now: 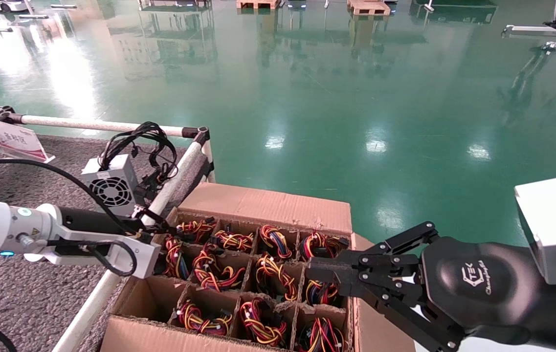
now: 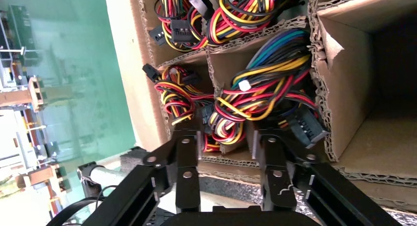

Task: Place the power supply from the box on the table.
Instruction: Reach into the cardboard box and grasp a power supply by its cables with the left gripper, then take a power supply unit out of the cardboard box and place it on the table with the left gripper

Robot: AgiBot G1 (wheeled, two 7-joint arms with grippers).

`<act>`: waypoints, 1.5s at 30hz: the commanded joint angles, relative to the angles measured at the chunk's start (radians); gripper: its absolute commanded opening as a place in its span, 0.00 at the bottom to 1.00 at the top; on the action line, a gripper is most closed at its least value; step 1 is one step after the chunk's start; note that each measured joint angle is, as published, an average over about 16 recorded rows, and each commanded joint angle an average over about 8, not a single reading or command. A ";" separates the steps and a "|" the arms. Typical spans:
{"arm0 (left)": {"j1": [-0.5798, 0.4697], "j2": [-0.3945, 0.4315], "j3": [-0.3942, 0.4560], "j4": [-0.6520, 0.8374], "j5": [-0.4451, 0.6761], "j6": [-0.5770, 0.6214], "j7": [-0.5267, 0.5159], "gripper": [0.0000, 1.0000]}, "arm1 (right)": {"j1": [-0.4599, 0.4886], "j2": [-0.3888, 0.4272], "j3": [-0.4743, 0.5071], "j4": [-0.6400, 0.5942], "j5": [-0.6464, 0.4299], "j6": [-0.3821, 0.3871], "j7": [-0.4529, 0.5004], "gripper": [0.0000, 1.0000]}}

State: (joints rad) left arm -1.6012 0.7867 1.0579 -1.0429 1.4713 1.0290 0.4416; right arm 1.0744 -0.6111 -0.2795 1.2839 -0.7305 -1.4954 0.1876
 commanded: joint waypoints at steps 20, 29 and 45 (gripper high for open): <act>-0.006 -0.020 -0.009 -0.007 -0.014 0.009 0.000 0.00 | 0.000 0.000 0.000 0.000 0.000 0.000 0.000 0.00; -0.037 -0.047 -0.055 -0.020 -0.069 0.027 0.007 0.00 | 0.000 0.000 0.000 0.000 0.000 0.000 0.000 0.00; -0.143 -0.081 -0.210 -0.052 -0.189 0.079 0.006 0.00 | 0.000 0.000 0.000 0.000 0.000 0.000 0.000 0.00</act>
State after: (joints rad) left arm -1.7454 0.7081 0.8517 -1.0933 1.2885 1.1086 0.4450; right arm 1.0744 -0.6111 -0.2795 1.2839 -0.7305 -1.4954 0.1876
